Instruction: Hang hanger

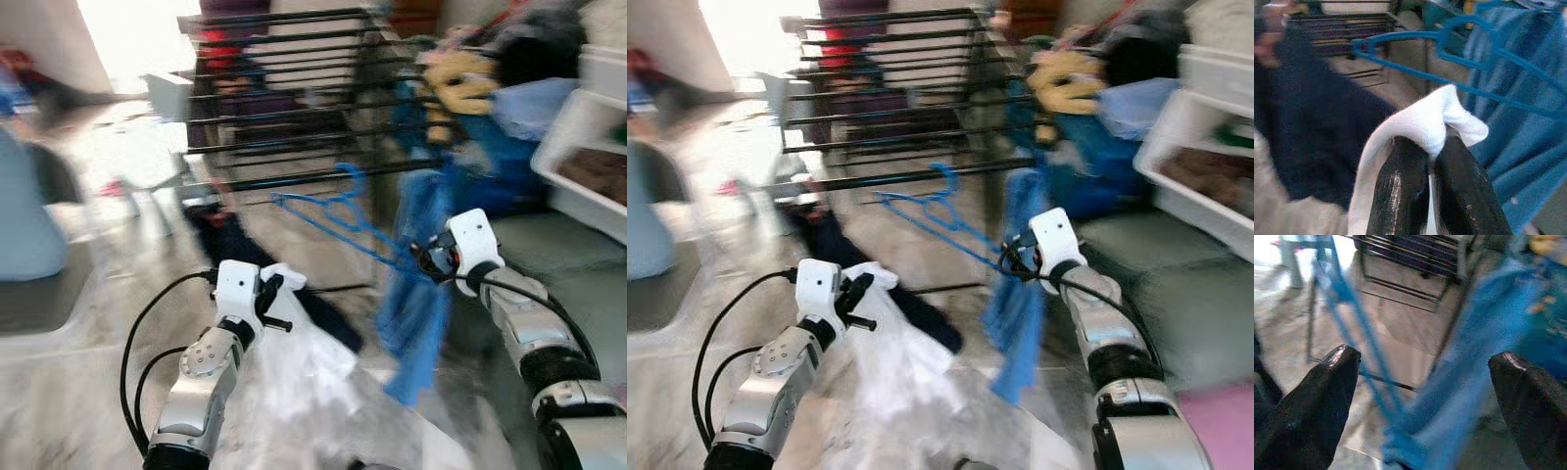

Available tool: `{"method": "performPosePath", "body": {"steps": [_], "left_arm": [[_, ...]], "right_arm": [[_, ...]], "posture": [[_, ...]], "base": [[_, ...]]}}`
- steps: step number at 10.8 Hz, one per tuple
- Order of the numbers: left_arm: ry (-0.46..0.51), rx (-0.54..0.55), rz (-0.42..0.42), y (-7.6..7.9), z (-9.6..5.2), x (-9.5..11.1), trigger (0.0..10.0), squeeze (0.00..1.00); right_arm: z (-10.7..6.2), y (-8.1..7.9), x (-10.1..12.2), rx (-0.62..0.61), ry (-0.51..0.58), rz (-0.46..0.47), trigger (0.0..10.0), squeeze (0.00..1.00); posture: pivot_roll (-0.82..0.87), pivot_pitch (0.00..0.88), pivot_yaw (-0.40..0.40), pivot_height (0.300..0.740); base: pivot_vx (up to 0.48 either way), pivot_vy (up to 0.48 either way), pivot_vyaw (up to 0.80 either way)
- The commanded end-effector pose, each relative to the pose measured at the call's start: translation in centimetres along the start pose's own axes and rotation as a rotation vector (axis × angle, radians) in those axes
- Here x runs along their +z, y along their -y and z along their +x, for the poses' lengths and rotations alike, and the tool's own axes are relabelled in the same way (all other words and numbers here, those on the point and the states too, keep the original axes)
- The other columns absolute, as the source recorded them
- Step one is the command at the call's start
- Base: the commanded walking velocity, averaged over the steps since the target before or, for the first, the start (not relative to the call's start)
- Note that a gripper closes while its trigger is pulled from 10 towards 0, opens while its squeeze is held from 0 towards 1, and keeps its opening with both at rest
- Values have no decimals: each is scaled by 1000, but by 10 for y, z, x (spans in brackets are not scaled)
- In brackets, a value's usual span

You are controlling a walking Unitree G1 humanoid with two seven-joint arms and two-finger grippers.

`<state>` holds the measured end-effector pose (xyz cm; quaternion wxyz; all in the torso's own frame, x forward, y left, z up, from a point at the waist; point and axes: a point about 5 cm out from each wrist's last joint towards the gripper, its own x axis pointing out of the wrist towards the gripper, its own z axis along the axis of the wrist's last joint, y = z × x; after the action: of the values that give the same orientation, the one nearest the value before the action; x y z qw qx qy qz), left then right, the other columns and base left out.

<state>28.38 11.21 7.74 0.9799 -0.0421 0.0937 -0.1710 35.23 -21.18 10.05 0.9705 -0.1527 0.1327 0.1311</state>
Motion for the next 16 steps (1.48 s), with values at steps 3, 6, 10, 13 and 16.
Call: {"method": "performPosePath", "body": {"steps": [3,6,10,13,16], "left_arm": [[28,10,21,-5,2,10,10000,0],[23,-6,20,0,3,9,10000,0],[30,6,26,-4,3,11,10000,0],[89,0,54,-1,0,18,10000,0],[119,6,15,-6,-2,22,10000,0]], "right_arm": [[-6,-5,2,-7,59,44,10000,0],[-5,-17,9,-83,87,74,10000,0],[-7,-20,4,-229,41,97,10000,0],[-13,-19,3,-326,58,96,10000,0],[-18,-22,4,-363,70,70,10000,0]], "posture": [[-116,0,17,740],[-117,0,20,740],[-110,0,19,740],[-110,0,26,740],[-114,0,18,740]], "base": [[0,480,0],[0,480,0],[0,360,0],[0,0,0],[0,0,0]]}}
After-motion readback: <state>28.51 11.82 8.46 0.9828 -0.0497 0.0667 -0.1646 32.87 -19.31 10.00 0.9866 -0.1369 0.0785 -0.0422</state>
